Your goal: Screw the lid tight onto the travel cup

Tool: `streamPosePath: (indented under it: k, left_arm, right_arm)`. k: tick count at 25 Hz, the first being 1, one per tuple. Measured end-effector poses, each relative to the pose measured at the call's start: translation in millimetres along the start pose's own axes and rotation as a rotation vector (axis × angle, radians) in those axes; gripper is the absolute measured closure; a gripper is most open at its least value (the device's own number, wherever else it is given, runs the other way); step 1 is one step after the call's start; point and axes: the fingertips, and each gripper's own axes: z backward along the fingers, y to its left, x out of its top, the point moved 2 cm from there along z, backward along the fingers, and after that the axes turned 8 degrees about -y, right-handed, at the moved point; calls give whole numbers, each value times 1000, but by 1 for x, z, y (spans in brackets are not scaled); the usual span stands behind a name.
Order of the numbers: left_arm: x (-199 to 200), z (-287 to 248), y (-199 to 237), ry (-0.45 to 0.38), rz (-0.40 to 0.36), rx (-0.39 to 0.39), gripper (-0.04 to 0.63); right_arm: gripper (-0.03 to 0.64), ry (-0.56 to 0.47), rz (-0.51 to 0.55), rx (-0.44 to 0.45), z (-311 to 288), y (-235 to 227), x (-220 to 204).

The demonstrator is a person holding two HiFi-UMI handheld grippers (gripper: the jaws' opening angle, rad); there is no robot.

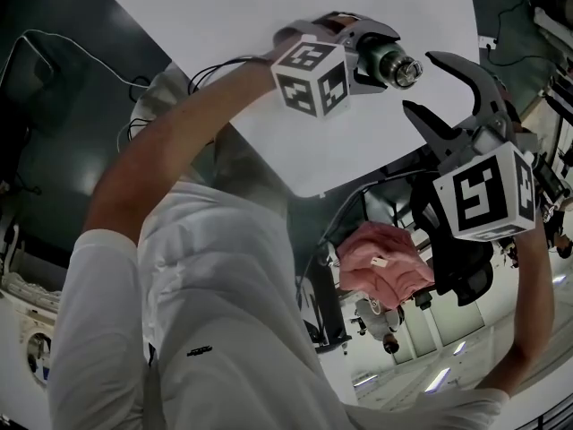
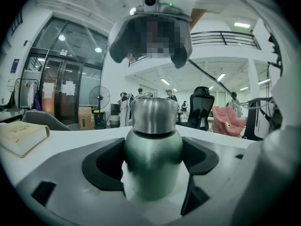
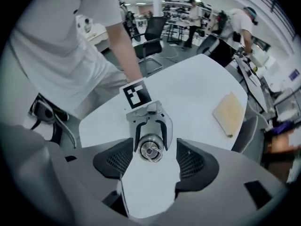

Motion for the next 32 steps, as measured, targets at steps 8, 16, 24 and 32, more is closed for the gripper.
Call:
streamPosePath:
  k: [8, 16, 24, 32]
  left_arm:
    - [3, 0, -1, -5, 0, 1, 242]
    - [2, 0, -1, -7, 1, -1, 242]
    - [4, -1, -3, -5, 0, 0, 242]
    - [3, -1, -3, -9, -1, 3, 242]
  right_arm:
    - [344, 72, 524, 150, -19, 14, -19]
    - [391, 126, 720, 201, -46, 21, -34]
    - [391, 72, 445, 194, -44, 19, -34]
    - [391, 33, 91, 105, -45, 14, -34]
